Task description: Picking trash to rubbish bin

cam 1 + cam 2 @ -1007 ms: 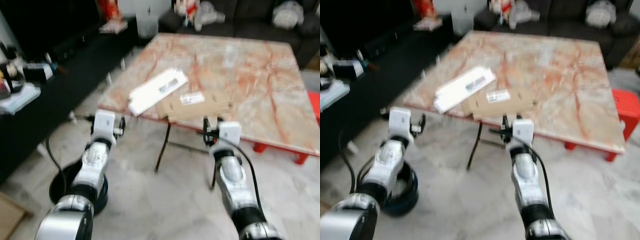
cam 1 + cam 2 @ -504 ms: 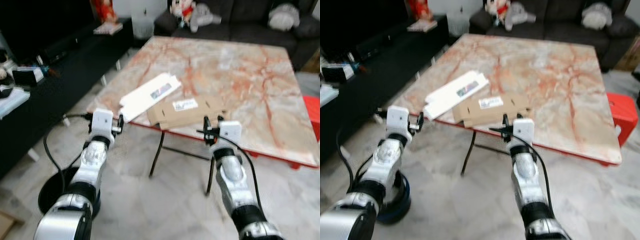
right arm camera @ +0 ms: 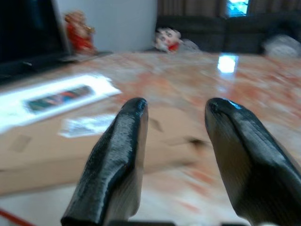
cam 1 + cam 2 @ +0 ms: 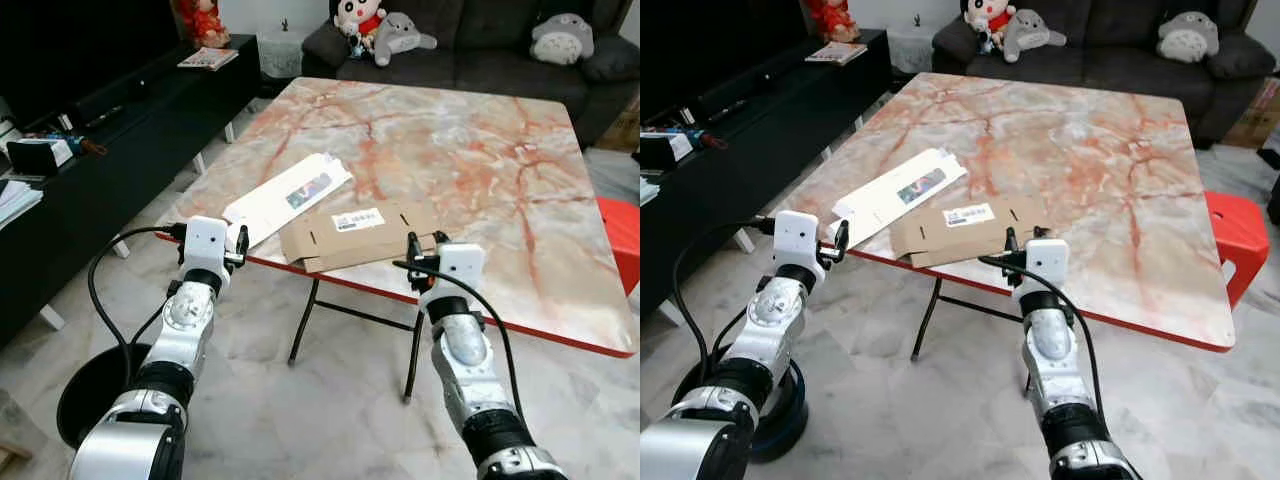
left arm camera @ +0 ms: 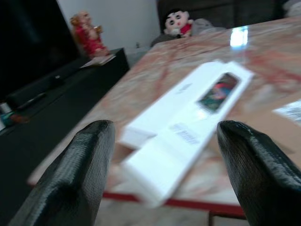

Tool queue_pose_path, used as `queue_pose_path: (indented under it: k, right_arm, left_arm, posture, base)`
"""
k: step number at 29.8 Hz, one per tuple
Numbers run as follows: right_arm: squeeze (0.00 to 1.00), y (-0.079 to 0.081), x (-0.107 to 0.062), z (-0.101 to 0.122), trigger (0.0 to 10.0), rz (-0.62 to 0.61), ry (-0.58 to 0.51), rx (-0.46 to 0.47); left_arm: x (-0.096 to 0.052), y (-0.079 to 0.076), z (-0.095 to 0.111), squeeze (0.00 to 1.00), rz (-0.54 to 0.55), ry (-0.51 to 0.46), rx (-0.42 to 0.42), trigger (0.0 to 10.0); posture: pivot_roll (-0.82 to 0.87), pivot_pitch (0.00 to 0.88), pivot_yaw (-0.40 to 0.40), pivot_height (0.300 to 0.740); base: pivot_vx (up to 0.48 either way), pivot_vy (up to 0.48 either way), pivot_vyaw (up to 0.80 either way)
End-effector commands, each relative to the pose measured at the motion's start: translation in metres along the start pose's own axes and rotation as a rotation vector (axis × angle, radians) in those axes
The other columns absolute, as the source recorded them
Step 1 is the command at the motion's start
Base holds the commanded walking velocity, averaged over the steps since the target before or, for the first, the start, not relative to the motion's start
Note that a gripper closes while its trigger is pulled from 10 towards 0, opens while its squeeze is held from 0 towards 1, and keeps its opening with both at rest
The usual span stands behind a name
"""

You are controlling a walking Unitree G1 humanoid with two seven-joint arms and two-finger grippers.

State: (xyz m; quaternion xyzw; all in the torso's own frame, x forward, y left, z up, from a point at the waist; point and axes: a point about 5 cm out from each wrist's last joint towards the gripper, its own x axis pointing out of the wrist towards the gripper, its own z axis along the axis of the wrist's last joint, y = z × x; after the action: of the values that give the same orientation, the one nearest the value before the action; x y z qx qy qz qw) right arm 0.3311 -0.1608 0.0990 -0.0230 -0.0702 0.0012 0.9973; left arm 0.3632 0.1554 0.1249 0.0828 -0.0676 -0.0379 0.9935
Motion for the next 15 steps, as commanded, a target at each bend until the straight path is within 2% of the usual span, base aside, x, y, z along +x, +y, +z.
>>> queue_pose_path:
  k: [1, 11, 15]
  right_arm:
    - [0.0, -0.0003, 0.0032, 0.0047, 10.0, -0.01, -0.016, 0.012]
    - [0.0, -0.0008, 0.0033, 0.0044, 10.0, -0.014, -0.014, 0.014]
    - [0.0, -0.003, 0.0039, 0.0032, 10.0, -0.031, 0.003, 0.011]
  left_arm:
    - [0.0015, -0.0026, 0.0023, 0.0, -0.031, -0.004, 0.004, 10.0]
    - [0.0013, -0.0045, -0.0002, 0.0, -0.03, 0.016, -0.025, 10.0]
    - [0.0015, -0.0029, -0.0003, 0.0, -0.026, 0.018, -0.027, 10.0]
  posture:
    - [0.17, 0.029, 0.031, 0.74]
    - [0.17, 0.028, 0.03, 0.74]
    - [0.17, 0.027, 0.03, 0.74]
  base:
    - [0.0, 0.0, 0.0]
    - [0.0, 0.0, 0.0]
    - [0.0, 0.38, 0.0]
